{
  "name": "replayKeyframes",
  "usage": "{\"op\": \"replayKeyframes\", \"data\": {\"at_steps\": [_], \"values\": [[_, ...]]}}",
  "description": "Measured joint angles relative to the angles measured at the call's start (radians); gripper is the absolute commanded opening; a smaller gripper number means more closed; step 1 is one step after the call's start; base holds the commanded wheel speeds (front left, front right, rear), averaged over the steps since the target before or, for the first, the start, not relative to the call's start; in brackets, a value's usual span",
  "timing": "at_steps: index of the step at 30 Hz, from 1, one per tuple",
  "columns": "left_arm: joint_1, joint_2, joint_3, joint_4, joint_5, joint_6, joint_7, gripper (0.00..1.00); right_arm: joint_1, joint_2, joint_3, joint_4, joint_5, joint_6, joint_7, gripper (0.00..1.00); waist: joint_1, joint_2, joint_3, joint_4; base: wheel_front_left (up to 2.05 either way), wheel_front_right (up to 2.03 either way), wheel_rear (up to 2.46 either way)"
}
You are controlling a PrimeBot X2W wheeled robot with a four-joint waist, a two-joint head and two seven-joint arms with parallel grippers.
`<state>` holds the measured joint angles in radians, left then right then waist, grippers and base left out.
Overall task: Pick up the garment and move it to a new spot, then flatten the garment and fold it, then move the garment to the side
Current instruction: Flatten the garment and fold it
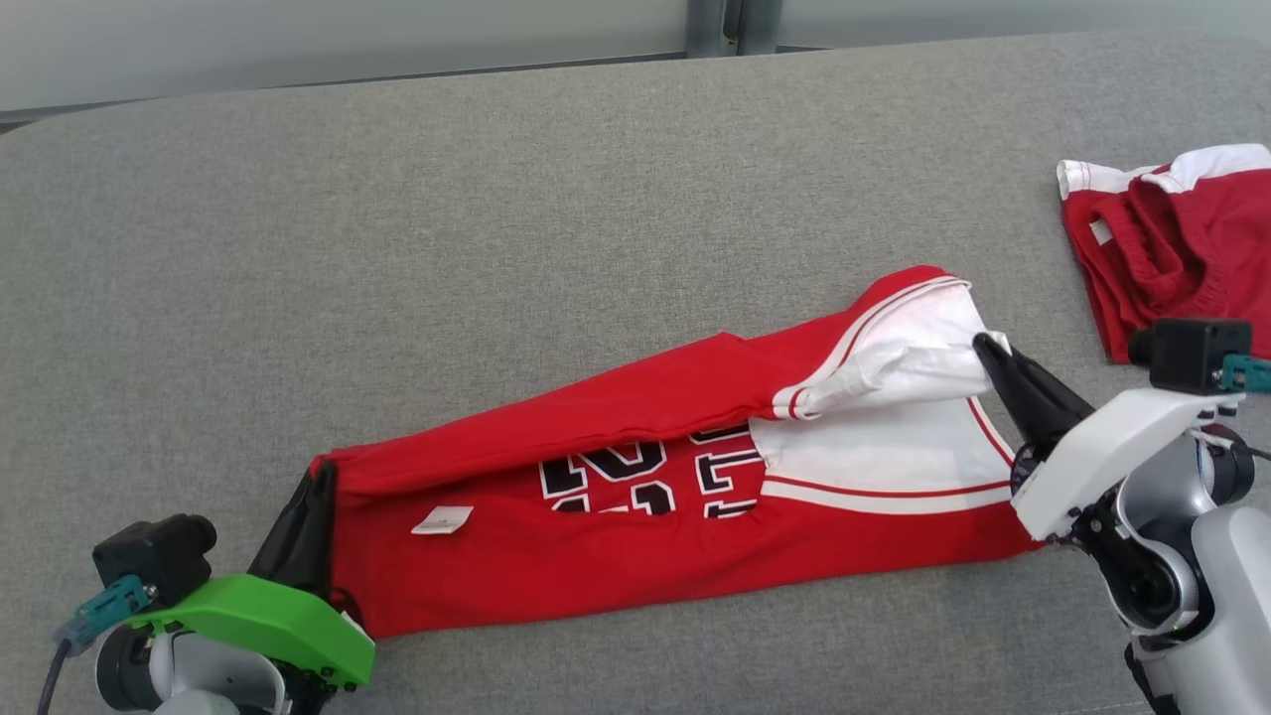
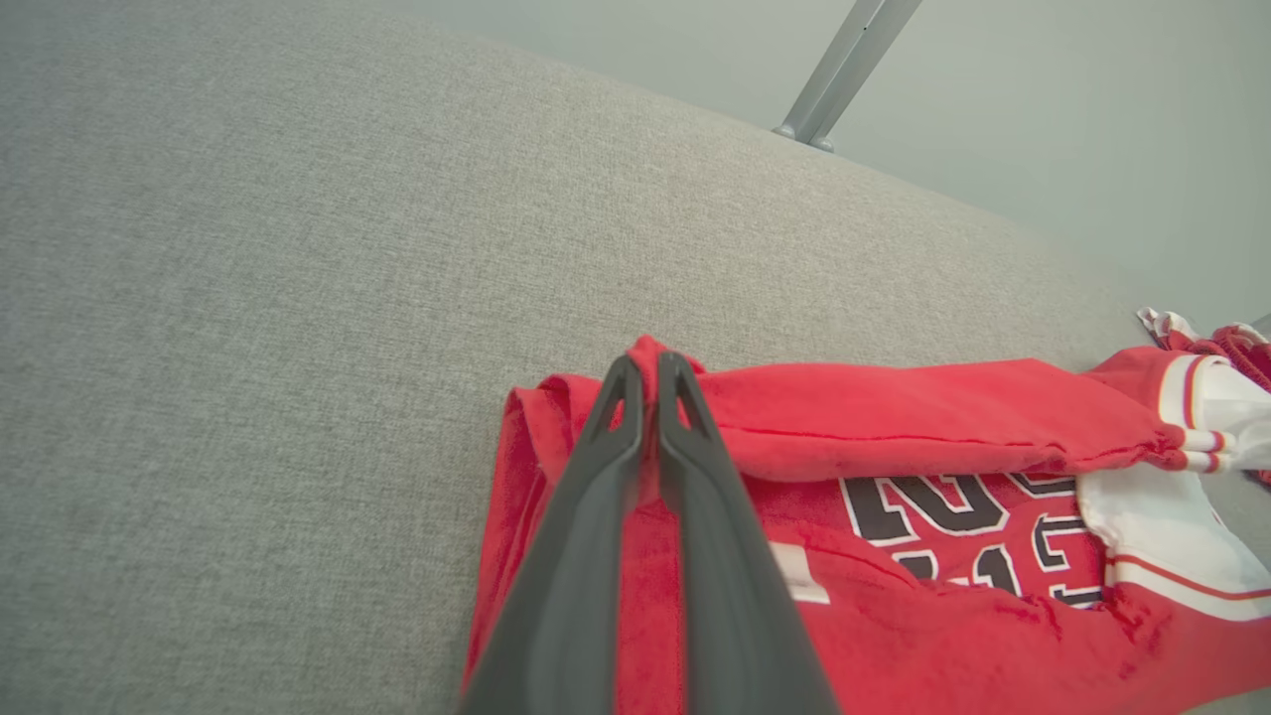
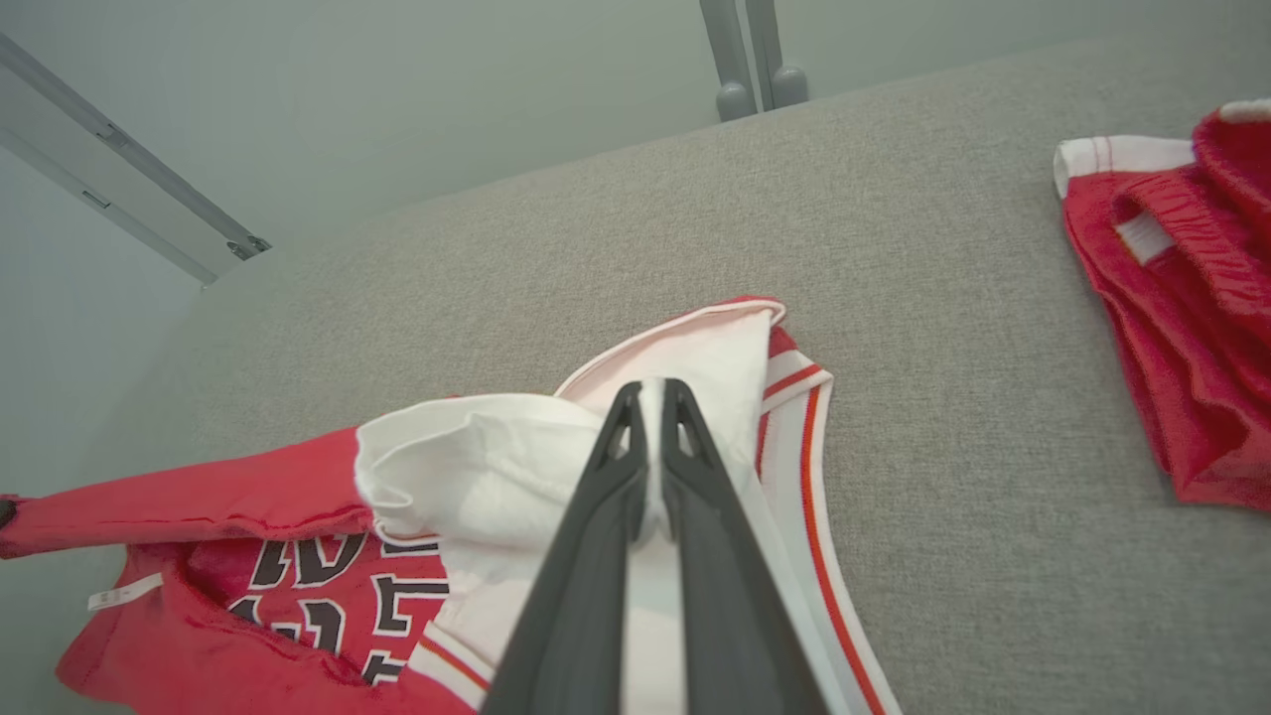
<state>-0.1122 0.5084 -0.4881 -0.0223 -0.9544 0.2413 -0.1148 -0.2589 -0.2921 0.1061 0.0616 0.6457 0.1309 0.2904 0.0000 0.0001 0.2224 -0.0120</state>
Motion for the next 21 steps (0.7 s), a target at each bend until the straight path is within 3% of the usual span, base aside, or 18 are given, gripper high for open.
{"op": "replayKeyframes", "data": {"at_steps": [7,15,17,18,19,20,21], "values": [[0.036,-0.009,0.003,0.019,-0.016,0.005,-0.014,0.0,0.11,0.066,-0.039,-0.059,-0.031,0.0,0.024,0.0,0.0,0.0,-0.01,-0.02,0.0,0.0,0.0],[0.047,-0.039,-0.008,0.104,-0.034,-0.011,-0.029,0.0,0.114,0.08,-0.005,0.044,-0.052,0.0,-0.065,0.0,0.0,0.0,-0.005,-0.032,0.0,0.0,0.0],[0.05,-0.044,-0.013,0.123,-0.038,-0.014,-0.028,0.0,0.114,0.072,0.004,0.071,-0.063,0.0,-0.094,0.44,0.0,0.0,-0.005,-0.031,0.0,0.0,0.0],[0.053,-0.047,-0.015,0.128,-0.038,-0.017,-0.028,0.08,0.114,0.067,0.008,0.082,-0.069,0.0,-0.106,0.76,0.0,0.0,-0.005,-0.032,0.0,0.0,0.0],[0.057,-0.051,-0.015,0.131,-0.042,-0.019,-0.028,0.26,0.114,0.062,0.013,0.09,-0.069,0.0,-0.118,1.0,0.0,0.0,-0.006,-0.032,0.0,0.0,0.0],[0.061,-0.054,-0.016,0.134,-0.047,-0.021,-0.028,0.5,0.114,0.06,0.02,0.097,-0.069,0.0,-0.127,1.0,0.0,0.0,-0.007,-0.032,0.0,0.0,0.0],[0.065,-0.056,-0.019,0.136,-0.048,-0.021,-0.027,1.0,0.114,0.058,0.026,0.103,-0.069,0.0,-0.136,1.0,0.0,0.0,-0.009,-0.033,0.0,0.0,0.0]]}}
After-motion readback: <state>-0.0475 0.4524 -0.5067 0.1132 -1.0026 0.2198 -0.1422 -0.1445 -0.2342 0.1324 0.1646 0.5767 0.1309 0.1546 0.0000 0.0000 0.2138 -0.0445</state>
